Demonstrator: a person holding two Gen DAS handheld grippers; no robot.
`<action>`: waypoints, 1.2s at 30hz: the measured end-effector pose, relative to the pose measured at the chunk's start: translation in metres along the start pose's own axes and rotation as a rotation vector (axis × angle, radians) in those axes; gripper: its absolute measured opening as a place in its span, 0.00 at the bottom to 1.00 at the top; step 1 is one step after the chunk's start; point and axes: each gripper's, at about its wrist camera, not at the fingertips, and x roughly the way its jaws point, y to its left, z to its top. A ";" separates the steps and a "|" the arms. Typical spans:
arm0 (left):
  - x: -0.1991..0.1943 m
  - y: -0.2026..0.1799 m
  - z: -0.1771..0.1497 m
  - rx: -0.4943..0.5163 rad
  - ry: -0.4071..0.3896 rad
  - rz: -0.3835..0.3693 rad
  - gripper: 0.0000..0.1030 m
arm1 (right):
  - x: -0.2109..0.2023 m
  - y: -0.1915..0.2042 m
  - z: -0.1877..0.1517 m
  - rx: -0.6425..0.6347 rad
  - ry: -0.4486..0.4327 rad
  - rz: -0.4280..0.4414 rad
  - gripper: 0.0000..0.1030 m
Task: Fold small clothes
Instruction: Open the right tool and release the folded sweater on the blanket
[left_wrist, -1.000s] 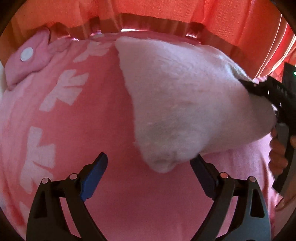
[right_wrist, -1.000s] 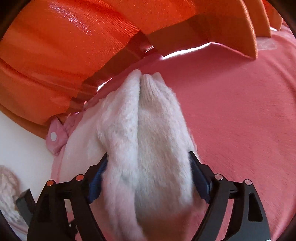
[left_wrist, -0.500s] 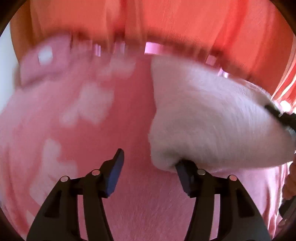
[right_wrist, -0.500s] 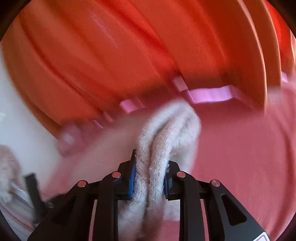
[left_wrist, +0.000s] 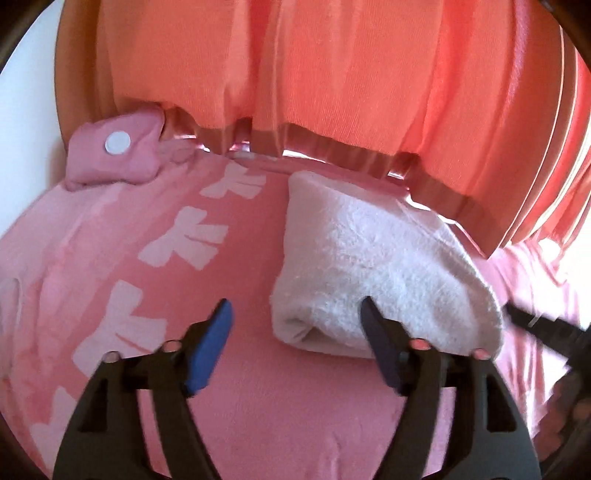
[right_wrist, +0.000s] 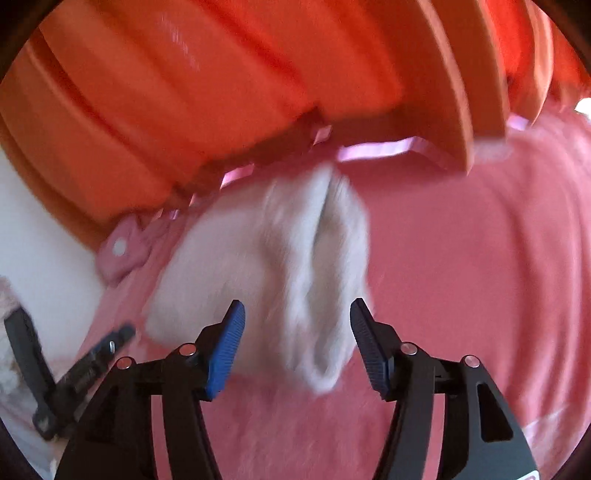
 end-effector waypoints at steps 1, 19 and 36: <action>0.002 0.001 -0.001 -0.005 0.010 0.000 0.69 | 0.011 0.000 0.000 0.009 0.035 0.009 0.57; 0.044 -0.016 -0.031 0.076 0.173 0.099 0.69 | 0.013 -0.012 0.000 -0.006 -0.031 -0.116 0.19; 0.005 -0.021 -0.089 0.110 0.171 0.188 0.69 | -0.016 0.015 -0.107 -0.095 -0.045 -0.396 0.66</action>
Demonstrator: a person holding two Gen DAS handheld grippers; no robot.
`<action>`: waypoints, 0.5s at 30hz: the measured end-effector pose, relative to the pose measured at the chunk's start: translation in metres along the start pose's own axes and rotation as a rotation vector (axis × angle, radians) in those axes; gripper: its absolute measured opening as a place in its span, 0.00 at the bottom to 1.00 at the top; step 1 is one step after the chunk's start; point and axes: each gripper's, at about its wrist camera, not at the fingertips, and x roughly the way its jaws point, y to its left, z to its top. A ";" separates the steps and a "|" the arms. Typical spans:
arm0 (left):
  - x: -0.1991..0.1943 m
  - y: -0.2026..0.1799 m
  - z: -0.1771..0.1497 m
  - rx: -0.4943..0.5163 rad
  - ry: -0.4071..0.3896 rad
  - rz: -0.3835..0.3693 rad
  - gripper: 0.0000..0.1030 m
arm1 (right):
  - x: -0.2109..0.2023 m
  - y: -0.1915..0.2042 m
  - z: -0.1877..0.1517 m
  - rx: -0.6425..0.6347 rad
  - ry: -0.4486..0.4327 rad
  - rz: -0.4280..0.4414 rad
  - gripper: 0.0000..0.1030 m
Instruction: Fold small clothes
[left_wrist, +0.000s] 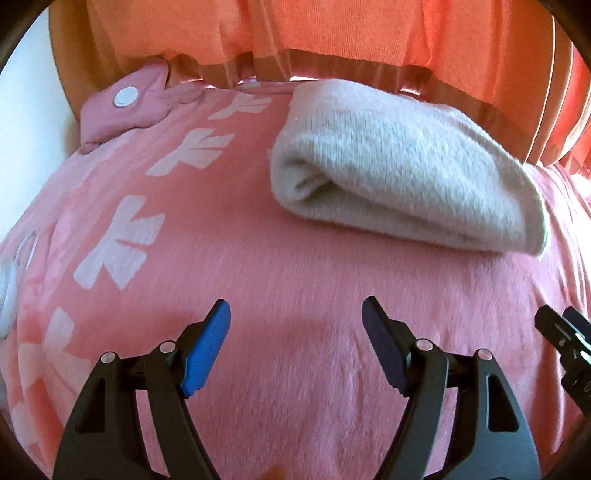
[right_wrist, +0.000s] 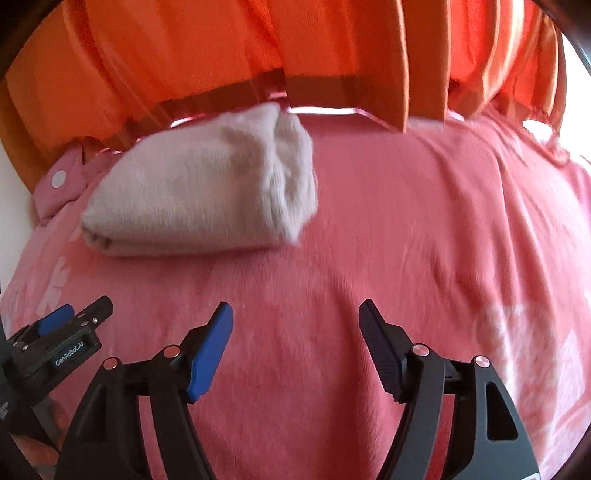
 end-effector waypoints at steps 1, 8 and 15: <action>0.000 -0.001 -0.003 0.002 0.004 0.007 0.69 | 0.001 0.001 -0.003 -0.002 0.004 -0.005 0.66; -0.004 -0.006 -0.018 -0.016 0.001 0.013 0.69 | 0.010 0.019 -0.022 -0.034 0.008 -0.025 0.67; -0.003 -0.009 -0.020 -0.020 -0.018 0.009 0.69 | 0.010 0.040 -0.026 -0.079 -0.029 -0.033 0.67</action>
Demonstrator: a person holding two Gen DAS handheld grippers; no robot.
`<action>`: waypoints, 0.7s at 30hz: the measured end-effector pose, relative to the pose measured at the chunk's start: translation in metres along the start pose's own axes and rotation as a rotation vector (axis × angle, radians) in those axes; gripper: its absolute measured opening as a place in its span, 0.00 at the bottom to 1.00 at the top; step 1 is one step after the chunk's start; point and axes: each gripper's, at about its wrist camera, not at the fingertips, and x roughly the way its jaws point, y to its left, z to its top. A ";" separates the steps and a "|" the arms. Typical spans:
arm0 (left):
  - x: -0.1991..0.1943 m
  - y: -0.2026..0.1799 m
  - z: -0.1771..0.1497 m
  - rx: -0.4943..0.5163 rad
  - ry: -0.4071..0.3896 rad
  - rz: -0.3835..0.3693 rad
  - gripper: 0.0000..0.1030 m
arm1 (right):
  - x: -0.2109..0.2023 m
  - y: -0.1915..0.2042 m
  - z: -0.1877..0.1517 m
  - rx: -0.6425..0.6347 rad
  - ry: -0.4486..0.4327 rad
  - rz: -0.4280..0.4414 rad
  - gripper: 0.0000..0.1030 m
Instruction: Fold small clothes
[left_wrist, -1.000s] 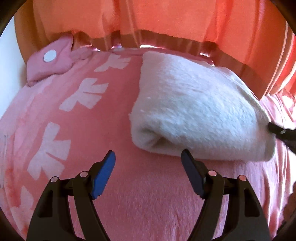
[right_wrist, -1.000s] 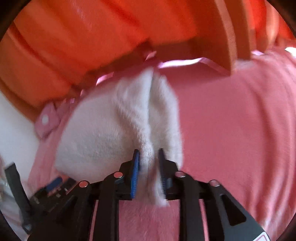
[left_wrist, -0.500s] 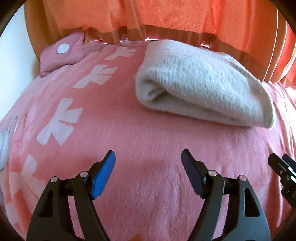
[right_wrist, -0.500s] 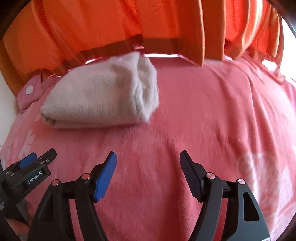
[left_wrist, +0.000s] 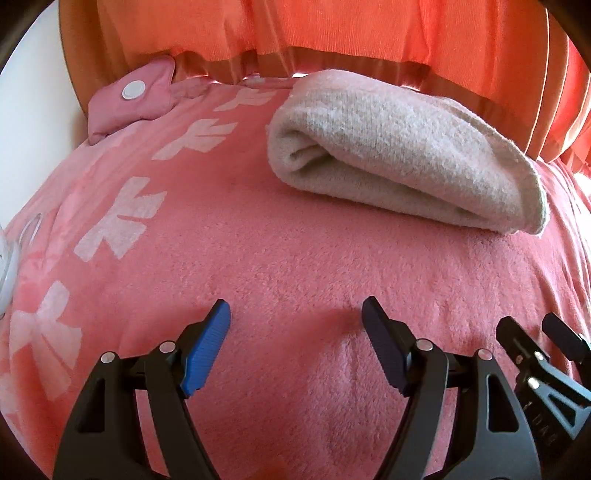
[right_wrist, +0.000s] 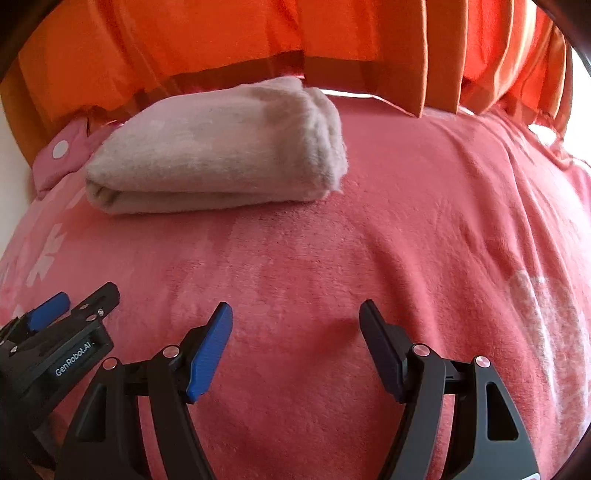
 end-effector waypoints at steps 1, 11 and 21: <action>0.000 0.000 0.000 0.001 -0.003 0.003 0.69 | -0.001 0.002 0.000 -0.006 -0.009 -0.001 0.67; 0.003 -0.006 0.001 0.016 -0.021 0.009 0.76 | 0.003 0.003 0.004 0.000 -0.007 0.008 0.67; 0.001 -0.012 0.000 0.020 -0.037 0.006 0.76 | 0.003 0.003 0.005 -0.008 -0.015 -0.003 0.67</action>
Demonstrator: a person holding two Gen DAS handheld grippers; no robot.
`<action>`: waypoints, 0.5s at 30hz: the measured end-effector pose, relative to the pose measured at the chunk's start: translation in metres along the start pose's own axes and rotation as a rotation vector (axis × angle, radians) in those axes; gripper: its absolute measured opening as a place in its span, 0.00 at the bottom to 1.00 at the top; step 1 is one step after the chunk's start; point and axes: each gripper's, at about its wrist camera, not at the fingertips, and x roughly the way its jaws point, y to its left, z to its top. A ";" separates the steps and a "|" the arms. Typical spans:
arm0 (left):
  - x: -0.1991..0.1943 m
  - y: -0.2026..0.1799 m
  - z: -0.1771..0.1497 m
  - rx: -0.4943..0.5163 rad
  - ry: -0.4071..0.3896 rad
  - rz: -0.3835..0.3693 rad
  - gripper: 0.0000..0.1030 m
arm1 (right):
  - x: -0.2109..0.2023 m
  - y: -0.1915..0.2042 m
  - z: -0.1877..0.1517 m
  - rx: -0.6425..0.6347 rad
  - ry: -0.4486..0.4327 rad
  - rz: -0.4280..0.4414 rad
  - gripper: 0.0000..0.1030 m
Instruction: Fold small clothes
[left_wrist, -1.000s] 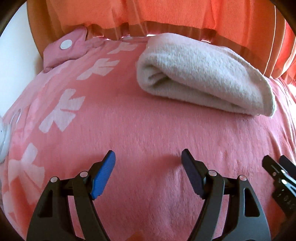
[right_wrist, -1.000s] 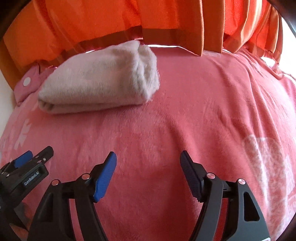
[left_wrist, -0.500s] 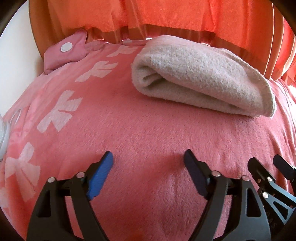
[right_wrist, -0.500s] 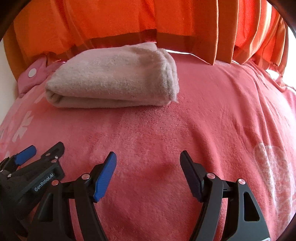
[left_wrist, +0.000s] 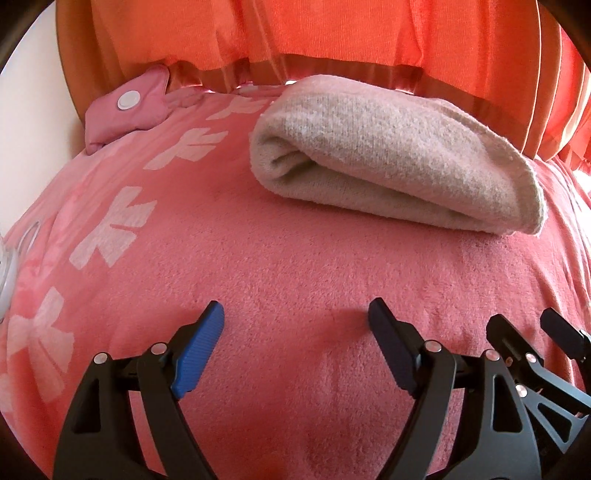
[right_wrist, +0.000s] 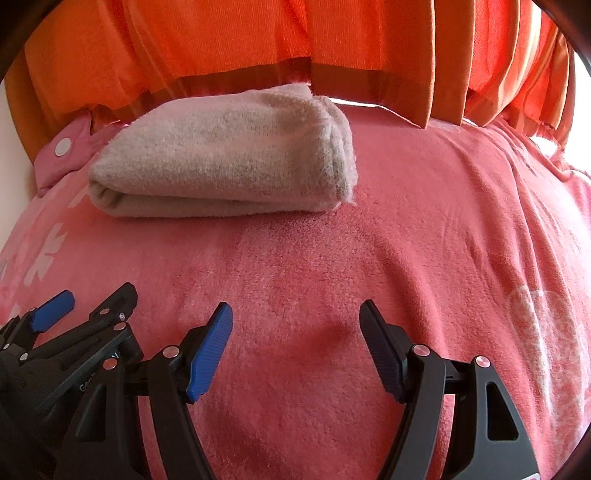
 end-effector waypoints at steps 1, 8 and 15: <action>0.000 -0.001 0.000 0.001 -0.001 0.003 0.76 | 0.000 0.001 0.000 -0.003 -0.001 -0.005 0.67; 0.002 0.001 0.001 0.008 -0.003 0.008 0.76 | 0.001 0.002 0.000 -0.009 -0.005 -0.016 0.67; 0.002 0.002 0.000 0.013 -0.006 0.012 0.76 | 0.002 0.002 -0.001 -0.010 -0.003 -0.028 0.67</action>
